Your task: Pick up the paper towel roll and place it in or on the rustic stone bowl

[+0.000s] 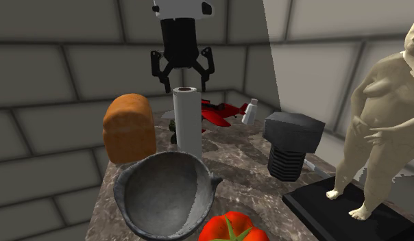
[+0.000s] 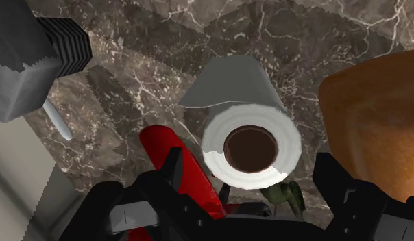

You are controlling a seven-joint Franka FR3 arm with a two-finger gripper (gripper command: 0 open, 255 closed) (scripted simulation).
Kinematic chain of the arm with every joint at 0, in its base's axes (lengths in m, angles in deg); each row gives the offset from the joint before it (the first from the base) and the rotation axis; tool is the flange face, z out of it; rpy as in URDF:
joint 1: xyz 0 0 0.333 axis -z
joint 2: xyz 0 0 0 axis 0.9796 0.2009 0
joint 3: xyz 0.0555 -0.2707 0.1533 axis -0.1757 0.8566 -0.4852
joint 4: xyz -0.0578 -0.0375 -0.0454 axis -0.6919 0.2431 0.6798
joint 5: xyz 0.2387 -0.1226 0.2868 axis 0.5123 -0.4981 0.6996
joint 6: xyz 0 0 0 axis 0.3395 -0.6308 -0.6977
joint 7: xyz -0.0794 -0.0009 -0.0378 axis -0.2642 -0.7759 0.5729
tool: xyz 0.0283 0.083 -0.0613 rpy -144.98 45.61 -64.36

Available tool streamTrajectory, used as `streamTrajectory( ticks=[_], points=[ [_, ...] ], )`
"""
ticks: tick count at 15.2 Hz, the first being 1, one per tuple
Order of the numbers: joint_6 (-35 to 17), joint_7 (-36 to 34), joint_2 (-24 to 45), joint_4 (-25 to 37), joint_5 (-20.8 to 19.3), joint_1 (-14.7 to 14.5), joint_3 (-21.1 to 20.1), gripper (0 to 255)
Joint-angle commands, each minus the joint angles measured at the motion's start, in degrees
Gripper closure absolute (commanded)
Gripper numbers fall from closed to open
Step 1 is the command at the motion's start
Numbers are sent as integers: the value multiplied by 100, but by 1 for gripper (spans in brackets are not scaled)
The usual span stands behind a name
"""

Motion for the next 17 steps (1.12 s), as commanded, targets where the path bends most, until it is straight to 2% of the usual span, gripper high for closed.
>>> streamTrajectory(
  ticks=[1,2,10,11,17],
  points=[
    [-163,7,5,-155,0,4,4,0],
    [-281,6,18,-260,-1,5,6,0],
    [-280,6,18,-259,-1,5,6,0],
    [-280,6,18,-259,-1,5,6,255],
    [-280,4,13,-264,-1,4,5,255]
  ],
)
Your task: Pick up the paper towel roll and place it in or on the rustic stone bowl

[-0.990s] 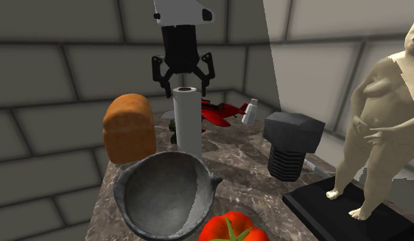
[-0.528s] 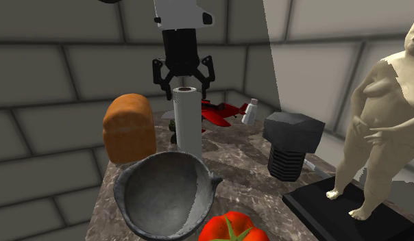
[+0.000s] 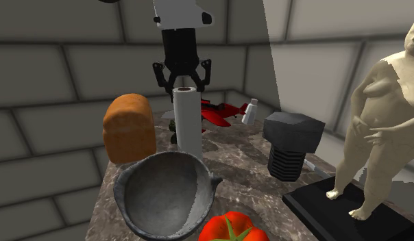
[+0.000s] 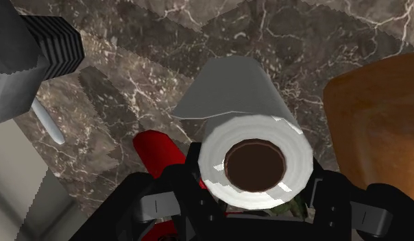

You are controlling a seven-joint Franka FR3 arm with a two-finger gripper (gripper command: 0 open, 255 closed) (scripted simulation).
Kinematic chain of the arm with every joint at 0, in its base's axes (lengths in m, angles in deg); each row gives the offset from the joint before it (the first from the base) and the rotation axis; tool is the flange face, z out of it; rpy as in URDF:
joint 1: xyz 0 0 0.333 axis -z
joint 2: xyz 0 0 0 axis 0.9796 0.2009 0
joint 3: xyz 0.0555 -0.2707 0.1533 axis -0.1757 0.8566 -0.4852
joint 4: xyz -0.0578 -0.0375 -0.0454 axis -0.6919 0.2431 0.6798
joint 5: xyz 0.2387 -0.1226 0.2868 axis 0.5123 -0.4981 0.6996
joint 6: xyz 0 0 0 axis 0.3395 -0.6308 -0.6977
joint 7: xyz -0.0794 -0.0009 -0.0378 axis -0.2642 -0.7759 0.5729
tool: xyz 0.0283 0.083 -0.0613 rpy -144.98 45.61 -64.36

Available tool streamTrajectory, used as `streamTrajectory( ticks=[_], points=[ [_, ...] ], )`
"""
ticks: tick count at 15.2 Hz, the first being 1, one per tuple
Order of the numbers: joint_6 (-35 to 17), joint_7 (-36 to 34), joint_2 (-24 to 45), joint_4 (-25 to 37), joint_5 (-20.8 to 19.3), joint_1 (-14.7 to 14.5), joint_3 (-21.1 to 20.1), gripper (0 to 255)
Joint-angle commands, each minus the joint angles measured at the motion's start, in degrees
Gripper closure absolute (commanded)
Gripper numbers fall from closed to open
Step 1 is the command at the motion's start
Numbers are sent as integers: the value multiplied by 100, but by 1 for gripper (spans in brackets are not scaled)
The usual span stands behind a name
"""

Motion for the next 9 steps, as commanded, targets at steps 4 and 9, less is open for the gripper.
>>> streamTrajectory(
  ticks=[4,9],
  points=[
    [75,5,8,76,-6,6,6,255],
    [462,14,19,474,-4,5,5,255]
  ],
)
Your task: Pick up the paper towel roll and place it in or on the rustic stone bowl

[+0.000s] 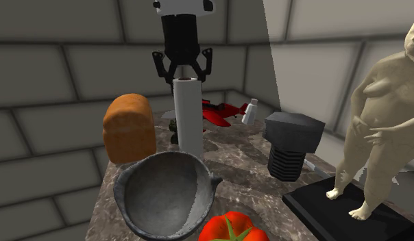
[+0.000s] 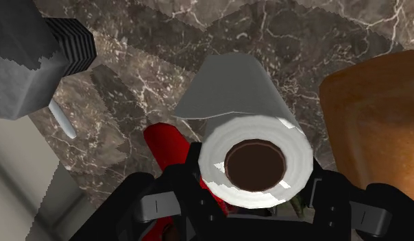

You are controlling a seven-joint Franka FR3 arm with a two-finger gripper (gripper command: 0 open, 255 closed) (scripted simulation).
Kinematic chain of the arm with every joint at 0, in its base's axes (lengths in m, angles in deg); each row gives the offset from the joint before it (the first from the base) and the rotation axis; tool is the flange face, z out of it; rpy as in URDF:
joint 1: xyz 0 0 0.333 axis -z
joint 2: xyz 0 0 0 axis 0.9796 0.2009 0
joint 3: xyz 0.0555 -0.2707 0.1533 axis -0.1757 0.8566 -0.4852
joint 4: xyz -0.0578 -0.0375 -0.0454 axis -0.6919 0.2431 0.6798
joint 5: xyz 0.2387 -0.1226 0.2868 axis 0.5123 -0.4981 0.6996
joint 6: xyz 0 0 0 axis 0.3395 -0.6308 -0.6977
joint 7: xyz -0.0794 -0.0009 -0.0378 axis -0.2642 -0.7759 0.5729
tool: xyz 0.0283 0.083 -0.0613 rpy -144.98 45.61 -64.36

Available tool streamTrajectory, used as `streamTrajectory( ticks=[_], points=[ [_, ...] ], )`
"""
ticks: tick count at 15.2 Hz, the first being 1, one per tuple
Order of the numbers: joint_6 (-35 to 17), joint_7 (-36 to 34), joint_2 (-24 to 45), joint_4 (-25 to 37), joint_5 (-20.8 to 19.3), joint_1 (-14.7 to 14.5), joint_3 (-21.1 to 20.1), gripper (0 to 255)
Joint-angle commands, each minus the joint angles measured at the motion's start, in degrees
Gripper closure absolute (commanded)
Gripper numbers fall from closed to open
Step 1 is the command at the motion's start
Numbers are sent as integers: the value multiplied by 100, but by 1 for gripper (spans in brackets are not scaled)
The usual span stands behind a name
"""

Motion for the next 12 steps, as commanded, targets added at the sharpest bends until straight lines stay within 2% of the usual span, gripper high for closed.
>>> streamTrajectory(
  ticks=[1,12],
  points=[
    [166,-14,13,177,0,-9,-10,255],
    [1058,1,175,1231,-4,-14,-14,255]
  ],
)
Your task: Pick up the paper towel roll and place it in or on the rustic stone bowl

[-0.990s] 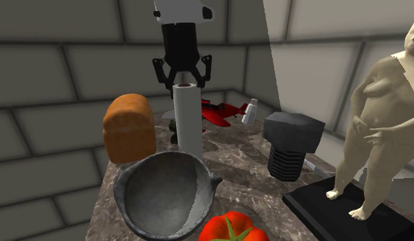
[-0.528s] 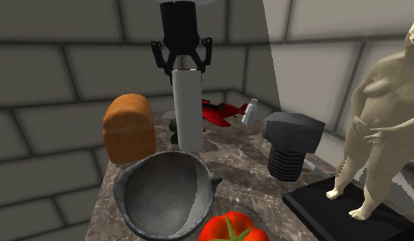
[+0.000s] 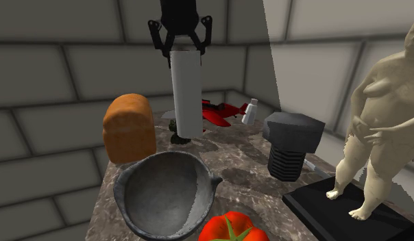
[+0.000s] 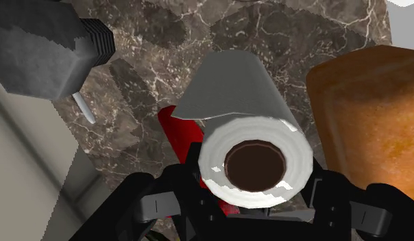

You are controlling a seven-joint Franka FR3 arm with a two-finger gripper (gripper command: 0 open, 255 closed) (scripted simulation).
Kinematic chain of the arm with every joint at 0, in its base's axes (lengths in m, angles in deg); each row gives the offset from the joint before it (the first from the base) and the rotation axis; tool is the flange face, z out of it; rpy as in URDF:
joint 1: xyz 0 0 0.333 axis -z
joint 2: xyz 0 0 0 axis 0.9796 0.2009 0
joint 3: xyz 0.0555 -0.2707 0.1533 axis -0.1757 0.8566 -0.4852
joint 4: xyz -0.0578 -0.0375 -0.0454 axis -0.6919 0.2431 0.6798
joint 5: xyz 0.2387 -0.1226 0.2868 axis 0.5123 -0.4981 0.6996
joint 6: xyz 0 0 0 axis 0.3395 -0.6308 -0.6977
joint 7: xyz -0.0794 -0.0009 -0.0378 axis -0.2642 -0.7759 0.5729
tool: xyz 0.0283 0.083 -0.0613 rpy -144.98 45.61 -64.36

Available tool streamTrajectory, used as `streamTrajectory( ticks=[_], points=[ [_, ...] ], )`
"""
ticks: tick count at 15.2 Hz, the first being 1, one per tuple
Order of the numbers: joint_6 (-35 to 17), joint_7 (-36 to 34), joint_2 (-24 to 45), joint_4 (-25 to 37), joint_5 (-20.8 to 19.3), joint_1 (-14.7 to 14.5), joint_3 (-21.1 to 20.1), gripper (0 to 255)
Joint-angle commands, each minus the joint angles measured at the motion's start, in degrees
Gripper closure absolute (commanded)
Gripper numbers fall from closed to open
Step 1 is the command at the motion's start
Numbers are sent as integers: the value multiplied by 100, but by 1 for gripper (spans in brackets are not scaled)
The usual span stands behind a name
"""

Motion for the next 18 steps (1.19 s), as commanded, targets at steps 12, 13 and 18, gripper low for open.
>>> streamTrajectory(
  ticks=[12,13,18],
  points=[
    [1187,15,464,1649,-22,-14,-9,255],
    [1289,16,518,1804,-25,-16,-10,255],
    [1513,203,40,1555,11,92,72,255]
  ],
)
